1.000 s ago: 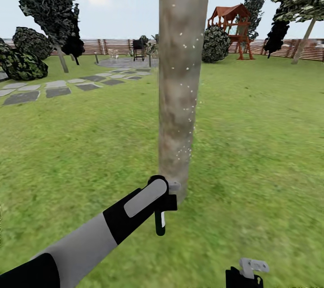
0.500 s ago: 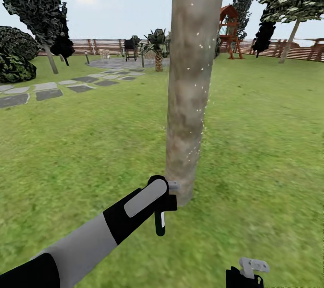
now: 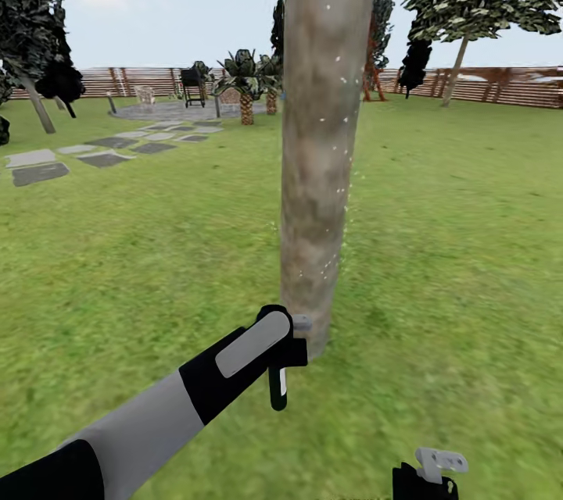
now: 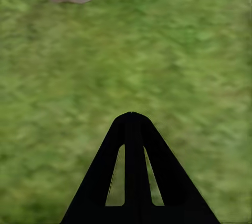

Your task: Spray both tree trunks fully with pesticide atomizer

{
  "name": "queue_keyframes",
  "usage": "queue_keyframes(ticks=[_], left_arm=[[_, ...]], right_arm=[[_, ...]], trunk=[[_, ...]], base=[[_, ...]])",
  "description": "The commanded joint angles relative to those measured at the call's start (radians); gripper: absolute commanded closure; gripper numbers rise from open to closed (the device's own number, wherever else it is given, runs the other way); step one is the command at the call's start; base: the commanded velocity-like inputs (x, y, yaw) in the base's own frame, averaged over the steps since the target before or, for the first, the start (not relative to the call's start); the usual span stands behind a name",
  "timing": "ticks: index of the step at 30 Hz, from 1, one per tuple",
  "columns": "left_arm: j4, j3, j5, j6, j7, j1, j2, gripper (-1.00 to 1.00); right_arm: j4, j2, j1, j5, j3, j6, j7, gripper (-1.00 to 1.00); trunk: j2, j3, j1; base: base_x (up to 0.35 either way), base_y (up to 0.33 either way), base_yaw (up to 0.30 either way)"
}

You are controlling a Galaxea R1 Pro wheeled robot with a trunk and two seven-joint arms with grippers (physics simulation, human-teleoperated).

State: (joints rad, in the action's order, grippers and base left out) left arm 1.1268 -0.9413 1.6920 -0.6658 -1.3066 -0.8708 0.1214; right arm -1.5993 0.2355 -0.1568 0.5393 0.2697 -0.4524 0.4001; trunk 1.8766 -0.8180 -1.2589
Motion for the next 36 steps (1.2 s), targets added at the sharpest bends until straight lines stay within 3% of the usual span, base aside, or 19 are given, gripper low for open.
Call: queue_keyframes(ticks=[1,25,36], left_arm=[[0.001,-0.001,0.003,-0.011,-0.008,-0.001,0.000,1.00],[-0.003,-0.001,0.003,-0.012,-0.010,-0.001,0.000,1.00],[-0.004,-0.002,0.002,-0.012,-0.010,0.006,0.000,1.00]], right_arm=[[-0.002,0.001,0.000,0.009,0.002,-0.002,0.010,1.00],[-0.002,-0.001,0.000,0.009,0.003,-0.003,0.011,1.00],[-0.002,-0.002,0.000,0.009,0.002,-0.003,0.011,1.00]], trunk=[[0.000,-0.001,0.000],[0.000,-0.001,0.000],[0.000,-0.001,0.000]], base=[[0.000,0.322,-0.244],[0.101,0.332,-0.244],[0.001,0.205,-0.245]])
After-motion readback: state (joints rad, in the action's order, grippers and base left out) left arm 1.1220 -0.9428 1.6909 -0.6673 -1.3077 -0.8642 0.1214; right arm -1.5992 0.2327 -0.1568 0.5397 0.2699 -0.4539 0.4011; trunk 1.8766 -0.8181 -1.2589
